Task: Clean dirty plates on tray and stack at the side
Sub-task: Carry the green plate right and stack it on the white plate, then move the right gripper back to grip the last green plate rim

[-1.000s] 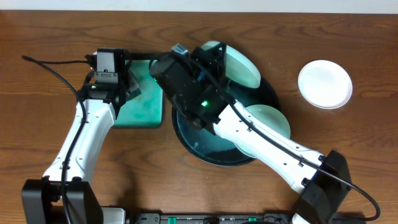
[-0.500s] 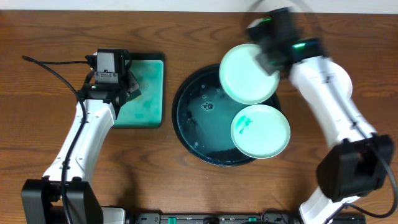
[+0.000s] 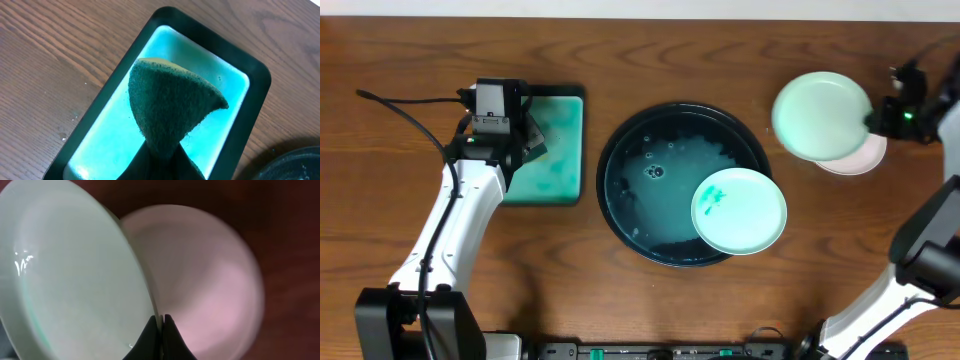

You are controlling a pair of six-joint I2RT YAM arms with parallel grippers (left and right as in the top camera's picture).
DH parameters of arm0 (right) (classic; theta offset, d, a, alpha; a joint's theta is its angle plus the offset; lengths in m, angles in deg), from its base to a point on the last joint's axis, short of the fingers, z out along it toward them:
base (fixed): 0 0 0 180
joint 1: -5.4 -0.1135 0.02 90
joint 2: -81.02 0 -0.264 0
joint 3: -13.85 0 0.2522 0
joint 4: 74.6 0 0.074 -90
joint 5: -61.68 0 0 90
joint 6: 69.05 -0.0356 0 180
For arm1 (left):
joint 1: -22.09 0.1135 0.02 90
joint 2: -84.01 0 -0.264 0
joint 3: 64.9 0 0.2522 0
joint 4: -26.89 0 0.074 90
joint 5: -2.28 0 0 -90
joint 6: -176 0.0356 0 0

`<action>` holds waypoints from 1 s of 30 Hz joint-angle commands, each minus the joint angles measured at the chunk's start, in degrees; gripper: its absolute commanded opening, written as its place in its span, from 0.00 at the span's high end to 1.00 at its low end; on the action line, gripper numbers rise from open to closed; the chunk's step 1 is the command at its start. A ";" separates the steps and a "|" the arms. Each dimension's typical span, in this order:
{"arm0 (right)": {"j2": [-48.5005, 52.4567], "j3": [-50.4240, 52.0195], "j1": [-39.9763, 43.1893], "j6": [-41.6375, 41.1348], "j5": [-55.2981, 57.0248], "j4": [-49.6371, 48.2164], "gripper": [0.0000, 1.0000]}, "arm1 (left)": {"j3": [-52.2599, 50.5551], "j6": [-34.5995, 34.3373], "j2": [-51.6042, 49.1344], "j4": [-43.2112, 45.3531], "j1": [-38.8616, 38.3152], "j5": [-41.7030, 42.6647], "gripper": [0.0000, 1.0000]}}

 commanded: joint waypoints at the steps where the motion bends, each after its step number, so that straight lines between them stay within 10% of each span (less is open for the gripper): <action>1: 2.49 -0.42 4.48 -6.73 -2.84 -1.11 0.99 | -0.48 -0.31 -0.44 0.02 0.26 -0.85 0.93; 9: 9.03 -0.42 8.24 -7.56 -3.69 -2.56 0.99 | -0.48 -0.31 -0.46 0.04 0.26 -0.85 0.93; 12: 10.29 -0.42 7.80 -7.54 -4.09 -3.10 0.70 | -0.48 -0.31 -0.46 0.04 0.26 -0.85 0.92; 30: -16.11 -0.46 -1.81 -7.54 -3.34 18.38 0.26 | -0.48 -0.33 -0.44 0.07 0.26 -0.83 0.93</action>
